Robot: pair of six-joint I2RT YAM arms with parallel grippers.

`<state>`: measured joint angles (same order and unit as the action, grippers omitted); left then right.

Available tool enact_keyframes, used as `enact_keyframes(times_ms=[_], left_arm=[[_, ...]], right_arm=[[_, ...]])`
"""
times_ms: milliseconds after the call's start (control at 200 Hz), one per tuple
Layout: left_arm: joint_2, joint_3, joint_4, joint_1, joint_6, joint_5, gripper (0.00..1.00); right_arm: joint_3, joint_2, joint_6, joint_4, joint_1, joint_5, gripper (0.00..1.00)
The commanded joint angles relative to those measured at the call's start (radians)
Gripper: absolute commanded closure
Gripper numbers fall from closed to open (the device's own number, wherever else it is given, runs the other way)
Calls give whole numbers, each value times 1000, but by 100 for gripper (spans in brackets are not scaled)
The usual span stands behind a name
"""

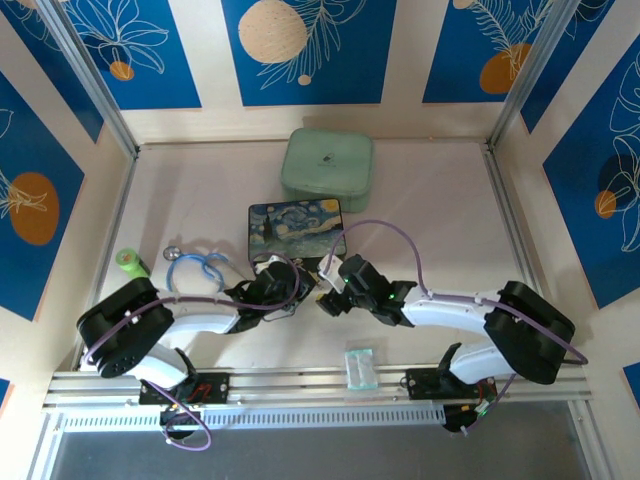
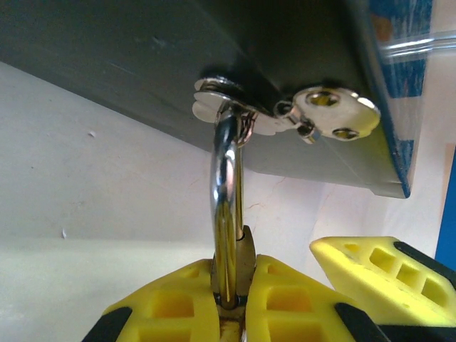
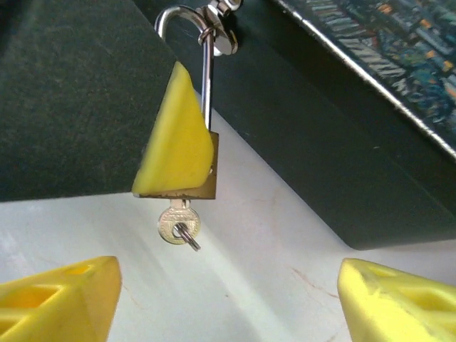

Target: Unlock the padlock with the key

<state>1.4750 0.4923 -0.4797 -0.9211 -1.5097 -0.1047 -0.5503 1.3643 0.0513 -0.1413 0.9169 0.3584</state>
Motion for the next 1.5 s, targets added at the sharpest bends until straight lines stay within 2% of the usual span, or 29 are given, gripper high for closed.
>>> enact_keyframes(times_ms=[0, 85, 530, 560, 765, 795, 845, 900, 1091, 1316, 1496], left_arm=[[-48, -1, -74, -9, 13, 10, 100], [-59, -6, -73, -9, 13, 9, 100], [-73, -16, -63, -9, 13, 18, 100], [-71, -18, -64, -9, 12, 19, 100], [-70, -24, -69, -9, 10, 20, 100], [-69, -23, -68, -9, 9, 21, 100], [-67, -23, -69, -9, 10, 23, 100], [-63, -22, -69, -9, 10, 26, 100], [-39, -23, -100, -9, 10, 34, 100], [-35, -22, -98, -10, 20, 30, 100], [-39, -21, -83, -10, 28, 28, 100]], right_arm=[[-6, 25, 41, -86, 1, -26, 24], [-7, 47, 61, -121, 2, -2, 34], [-20, 133, 63, -245, 23, 49, 58], [-19, 134, 60, -255, 25, 53, 63], [-14, 136, 43, -284, 23, 44, 66], [-16, 136, 44, -284, 21, 34, 68], [-19, 136, 47, -268, 19, 12, 77], [-25, 132, 42, -243, 12, -24, 79], [-16, 90, -9, -200, -26, -151, 79], [-14, 58, -109, -115, -145, -432, 79], [7, 33, -177, -114, -230, -516, 78]])
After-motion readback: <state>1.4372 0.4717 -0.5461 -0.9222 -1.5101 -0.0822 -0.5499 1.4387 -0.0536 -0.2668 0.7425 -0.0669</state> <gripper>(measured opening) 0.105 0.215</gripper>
